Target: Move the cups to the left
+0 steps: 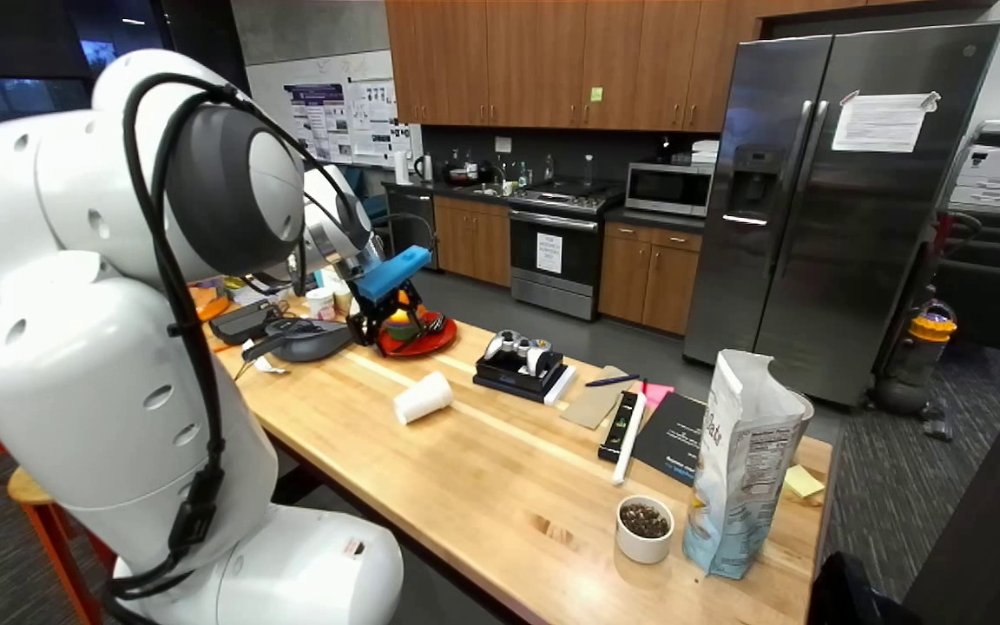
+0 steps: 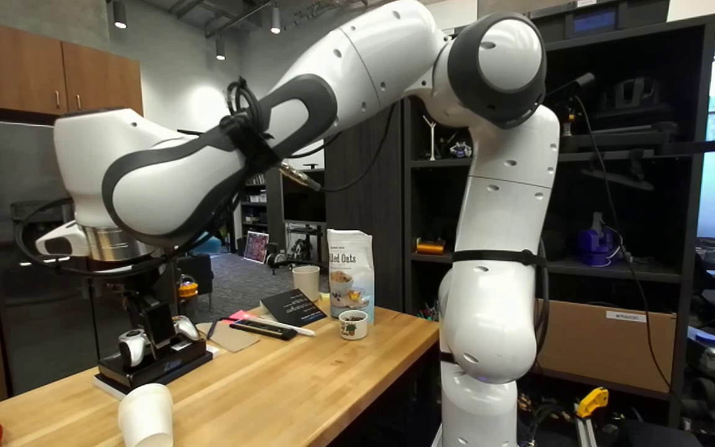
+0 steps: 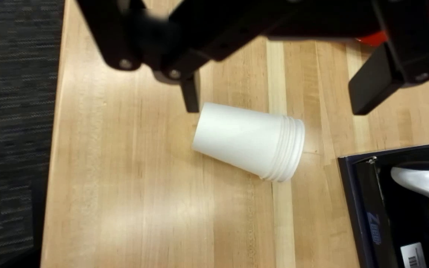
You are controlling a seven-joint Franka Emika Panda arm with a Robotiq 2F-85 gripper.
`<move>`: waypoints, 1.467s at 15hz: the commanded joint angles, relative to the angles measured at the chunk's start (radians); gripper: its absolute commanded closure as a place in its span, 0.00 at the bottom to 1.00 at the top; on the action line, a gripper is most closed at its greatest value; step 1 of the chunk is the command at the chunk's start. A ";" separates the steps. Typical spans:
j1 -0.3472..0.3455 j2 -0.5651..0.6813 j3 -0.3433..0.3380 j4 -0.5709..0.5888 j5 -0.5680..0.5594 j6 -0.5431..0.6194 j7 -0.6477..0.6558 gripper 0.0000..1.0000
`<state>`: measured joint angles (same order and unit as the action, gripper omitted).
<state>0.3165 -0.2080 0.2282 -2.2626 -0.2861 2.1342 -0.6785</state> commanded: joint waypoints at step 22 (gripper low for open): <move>-0.131 0.275 -0.046 -0.044 0.120 0.470 -0.069 0.00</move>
<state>0.1984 0.0447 0.1768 -2.3124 -0.1915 2.5616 -0.7374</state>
